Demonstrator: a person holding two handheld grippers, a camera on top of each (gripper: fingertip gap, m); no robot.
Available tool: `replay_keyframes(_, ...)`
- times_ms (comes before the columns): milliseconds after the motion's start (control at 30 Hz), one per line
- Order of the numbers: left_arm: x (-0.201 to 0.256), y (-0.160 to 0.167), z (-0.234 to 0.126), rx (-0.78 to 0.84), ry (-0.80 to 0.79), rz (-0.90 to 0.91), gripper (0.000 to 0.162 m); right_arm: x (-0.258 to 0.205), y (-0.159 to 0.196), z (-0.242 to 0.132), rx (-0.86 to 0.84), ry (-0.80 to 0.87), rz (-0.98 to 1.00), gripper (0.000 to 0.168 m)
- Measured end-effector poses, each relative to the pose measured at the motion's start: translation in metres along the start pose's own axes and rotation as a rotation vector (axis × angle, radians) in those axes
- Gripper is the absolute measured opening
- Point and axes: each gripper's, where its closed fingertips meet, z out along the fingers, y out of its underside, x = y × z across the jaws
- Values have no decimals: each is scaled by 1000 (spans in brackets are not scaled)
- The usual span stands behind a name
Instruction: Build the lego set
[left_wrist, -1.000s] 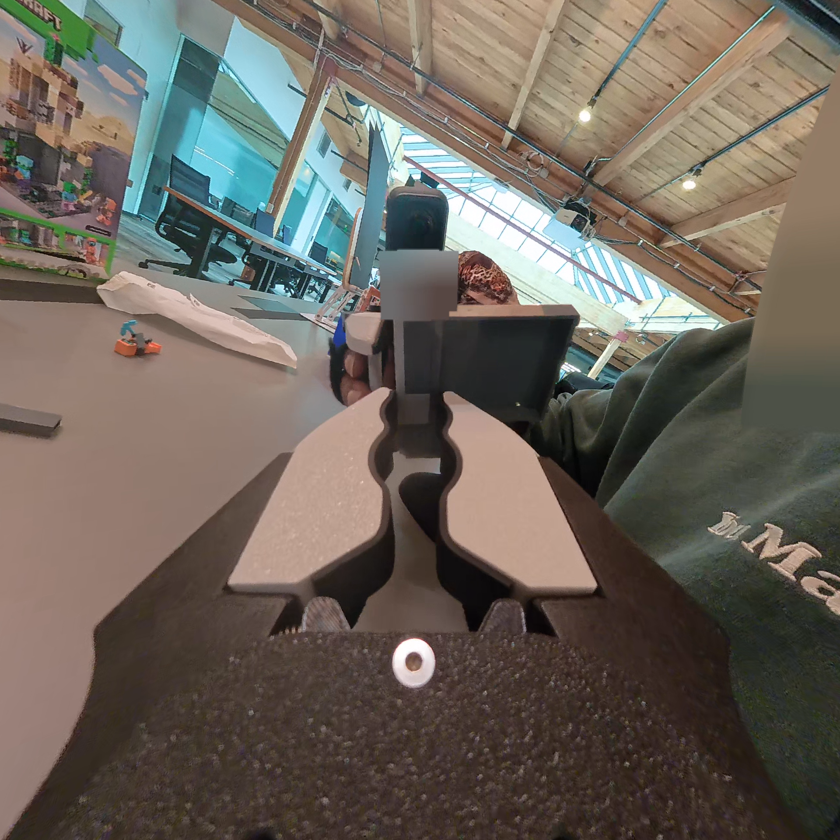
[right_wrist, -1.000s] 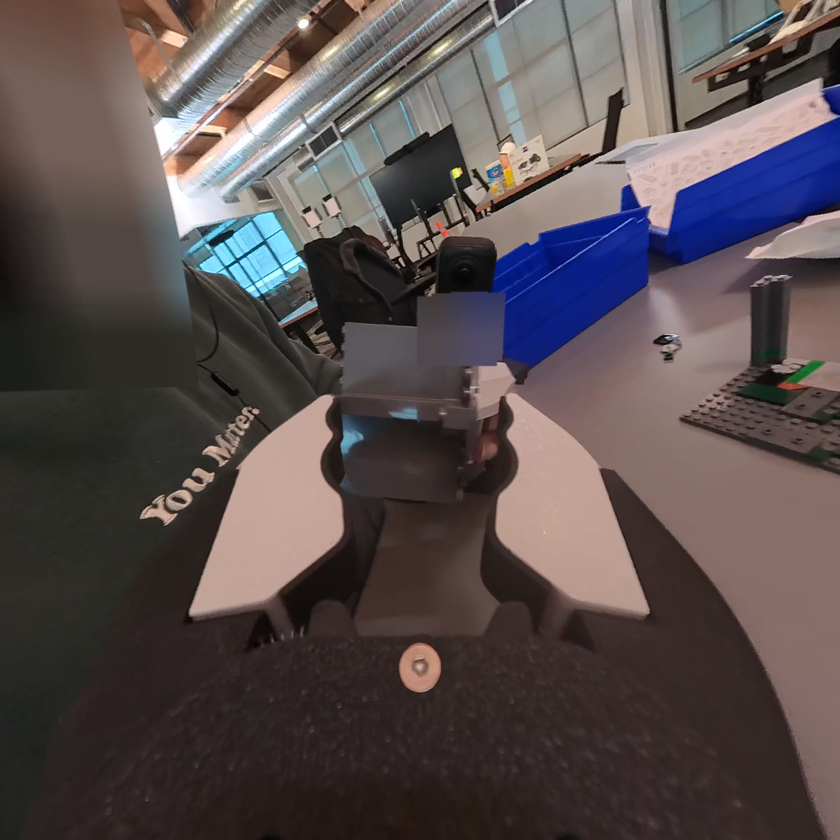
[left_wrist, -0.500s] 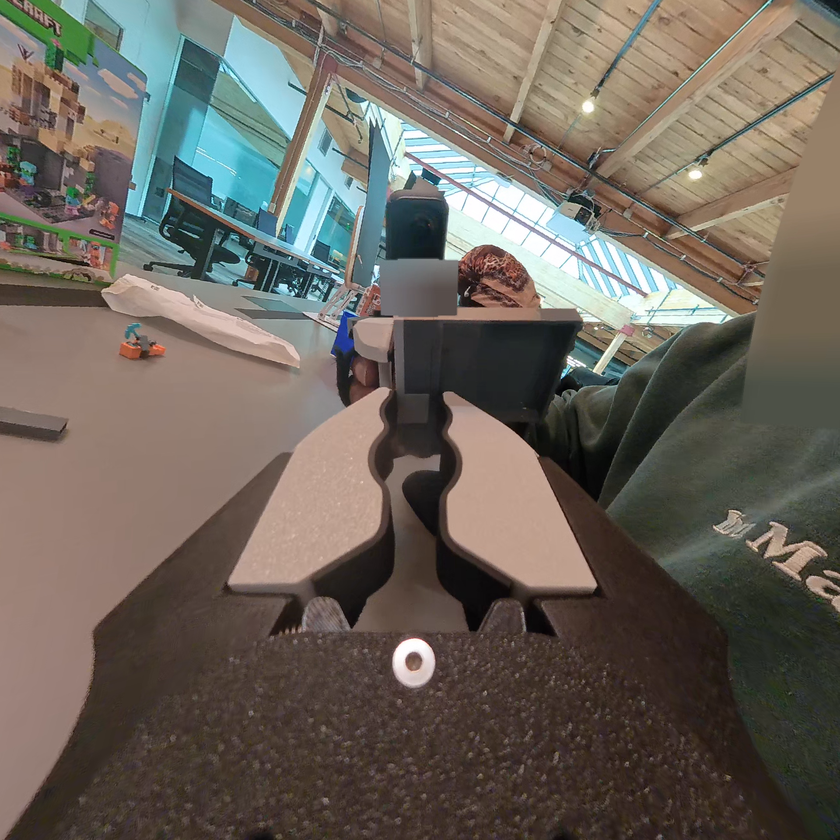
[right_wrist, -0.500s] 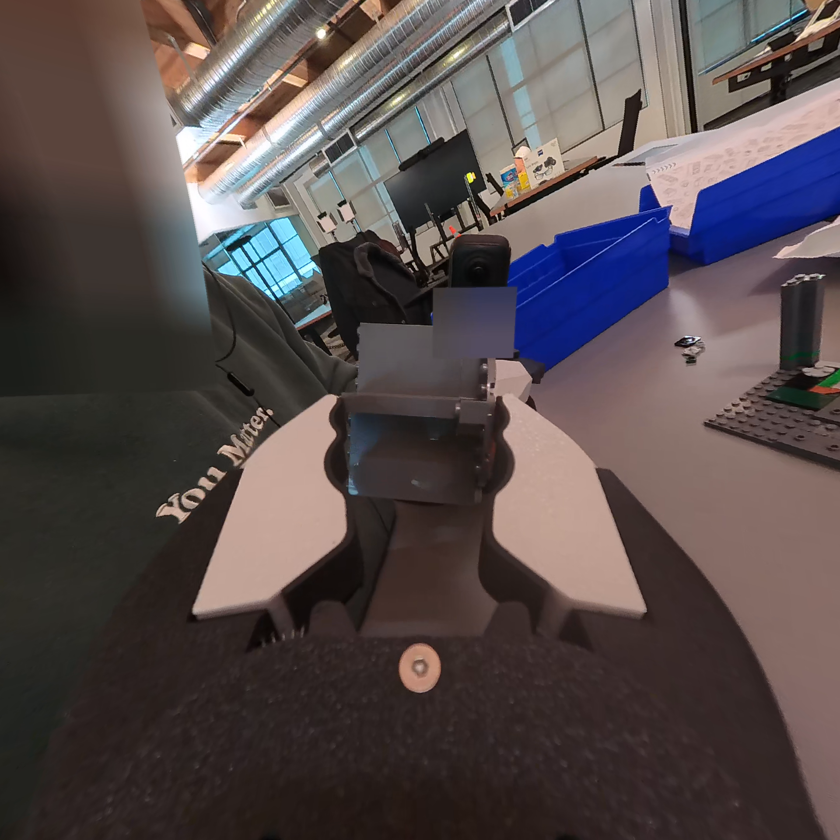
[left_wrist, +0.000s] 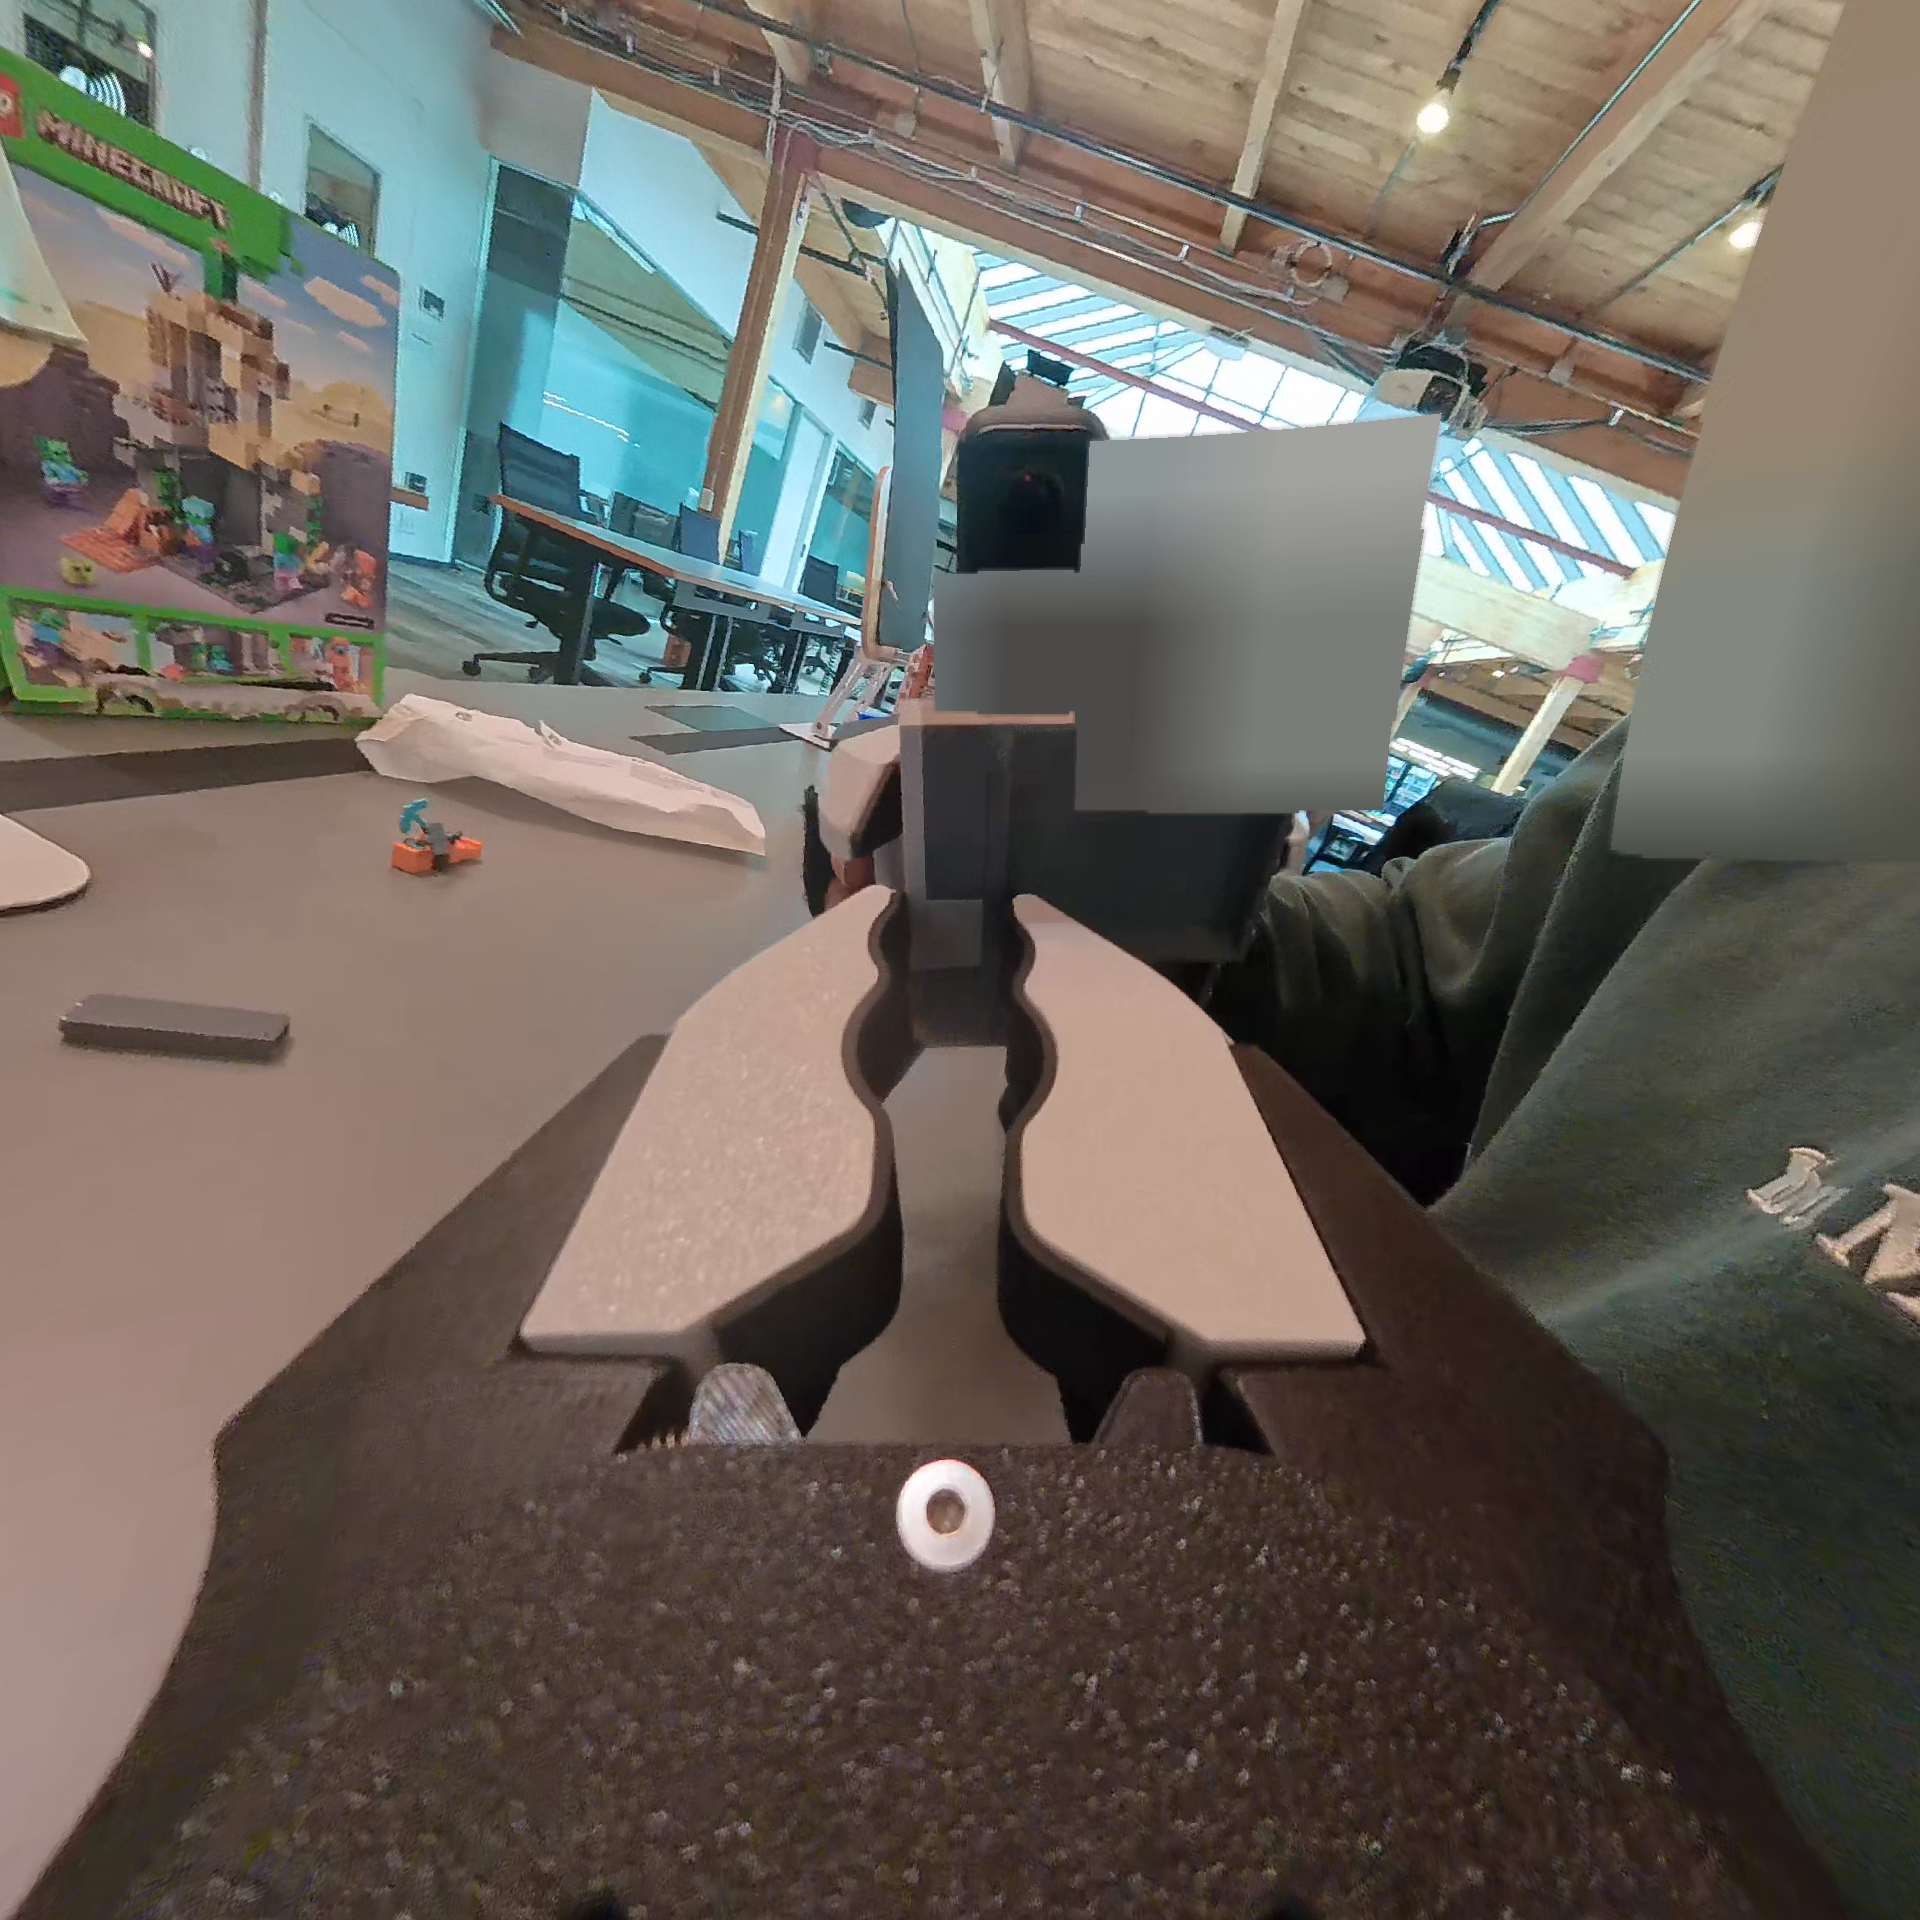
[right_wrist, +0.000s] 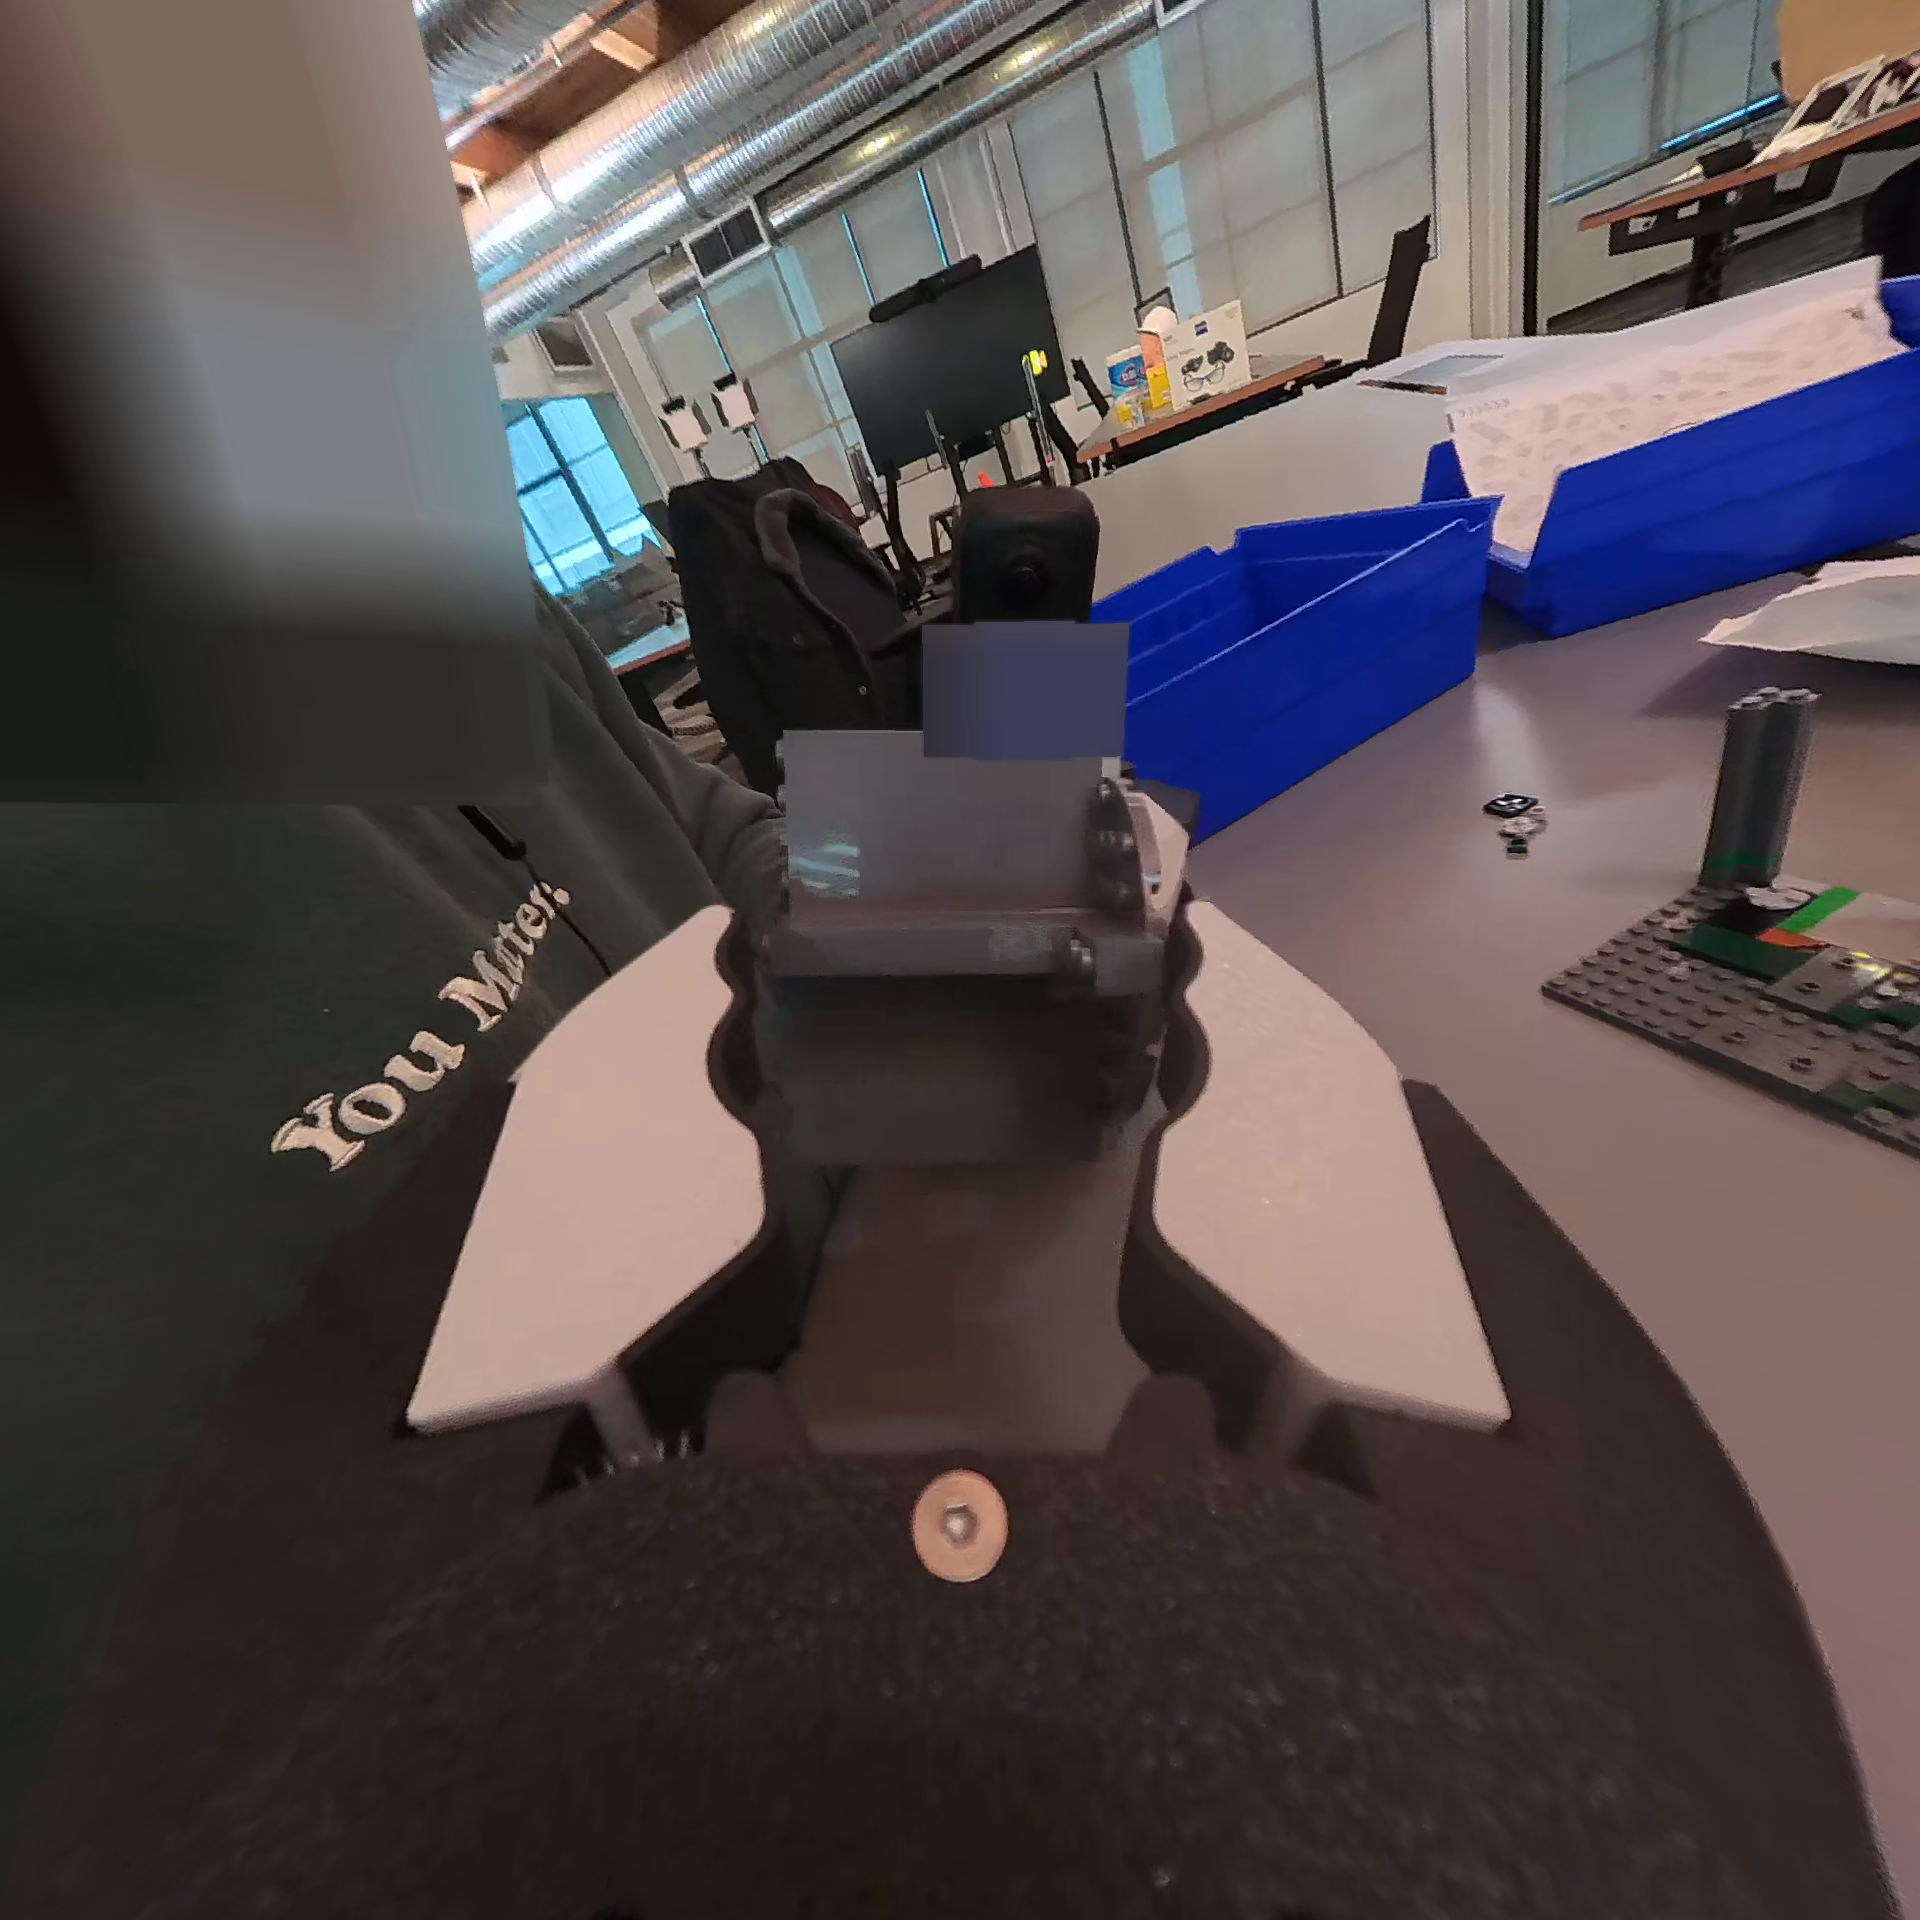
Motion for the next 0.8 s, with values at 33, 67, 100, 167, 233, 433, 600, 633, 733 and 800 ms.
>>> replay_keyframes(33, 1, 0, 0, 0, 3, 2, 15, -1, 1, 1, -5, 9, -10, 79)
replay_keyframes(67, 1, 0, 0, 0, 0, 4, 15, 0, 1, 2, -7, 26, -25, 78)
replay_keyframes(100, 1, 0, 0, 0, 0, 7, 16, 1, 2, 2, -9, 40, -43, 75)
replay_keyframes(167, 1, 0, 0, -1, -6, 15, 16, 1, 1, 3, -4, 48, -55, 74)
replay_keyframes(233, 0, -1, 0, -3, -16, 24, 15, 2, 1, 3, 2, 59, -72, 74)
replay_keyframes(433, 1, 0, -1, -4, -25, 31, 16, 1, 3, 3, 28, 68, -114, 74)
replay_keyframes(600, 1, -1, 0, -2, -29, 36, 15, 1, 3, 3, 39, 76, -142, 74)
replay_keyframes(633, 1, -1, 0, -1, -28, 37, 15, 0, 3, 3, 41, 76, -146, 74)
replay_keyframes(733, 1, -1, 0, -1, -30, 39, 15, 0, 3, 3, 47, 77, -150, 74)
replay_keyframes(800, 1, -1, 0, -1, -27, 40, 15, 0, 3, 3, 50, 75, -148, 74)
